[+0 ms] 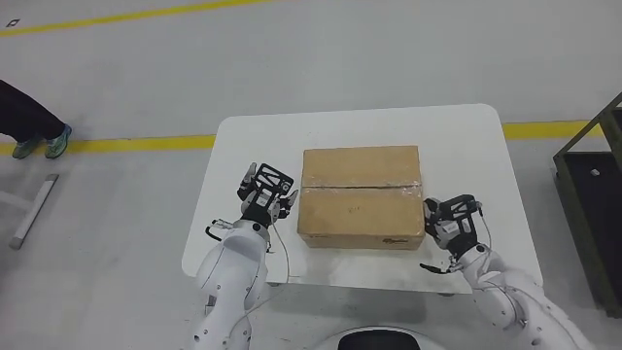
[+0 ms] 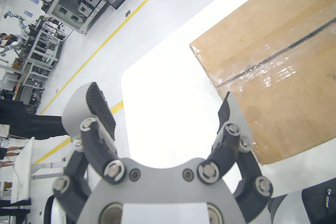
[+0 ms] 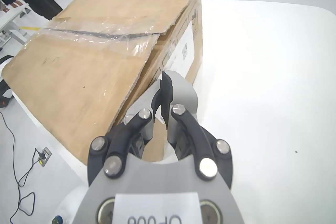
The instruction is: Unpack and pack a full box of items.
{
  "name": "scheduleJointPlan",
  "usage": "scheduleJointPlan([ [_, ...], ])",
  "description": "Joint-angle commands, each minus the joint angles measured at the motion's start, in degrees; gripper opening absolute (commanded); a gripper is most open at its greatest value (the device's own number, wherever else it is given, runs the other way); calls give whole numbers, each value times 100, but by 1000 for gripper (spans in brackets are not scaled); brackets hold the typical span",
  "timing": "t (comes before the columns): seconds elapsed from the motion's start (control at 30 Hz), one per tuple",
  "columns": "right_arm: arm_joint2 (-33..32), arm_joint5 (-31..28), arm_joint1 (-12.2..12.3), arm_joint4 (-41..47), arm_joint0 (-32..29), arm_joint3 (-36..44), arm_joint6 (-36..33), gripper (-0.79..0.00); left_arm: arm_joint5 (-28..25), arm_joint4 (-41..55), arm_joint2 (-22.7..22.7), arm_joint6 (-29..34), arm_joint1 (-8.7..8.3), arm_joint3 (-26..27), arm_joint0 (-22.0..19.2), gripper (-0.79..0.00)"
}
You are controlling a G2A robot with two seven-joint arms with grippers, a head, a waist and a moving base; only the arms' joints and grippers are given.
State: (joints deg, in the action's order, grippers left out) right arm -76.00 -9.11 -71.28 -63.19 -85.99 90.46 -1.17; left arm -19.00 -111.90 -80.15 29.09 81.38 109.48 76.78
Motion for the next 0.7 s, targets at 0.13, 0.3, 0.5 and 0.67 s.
scheduleJointPlan([
  [0.13, 105, 80, -21, -77, 43, 21, 44, -785, 0, 0, 0, 0, 0, 0, 0, 0],
  [0.3, -195, 246, 11, -7, -351, 286, 308, -785, 0, 0, 0, 0, 0, 0, 0, 0],
  [0.5, -990, 316, 104, 62, -985, 876, 470, -785, -197, 10, 387, -215, 9, 48, -194, 0],
  [0.67, -1548, 318, 153, 153, -1416, 1314, 471, -785, -458, 141, 1066, -194, 70, 31, -617, 0],
])
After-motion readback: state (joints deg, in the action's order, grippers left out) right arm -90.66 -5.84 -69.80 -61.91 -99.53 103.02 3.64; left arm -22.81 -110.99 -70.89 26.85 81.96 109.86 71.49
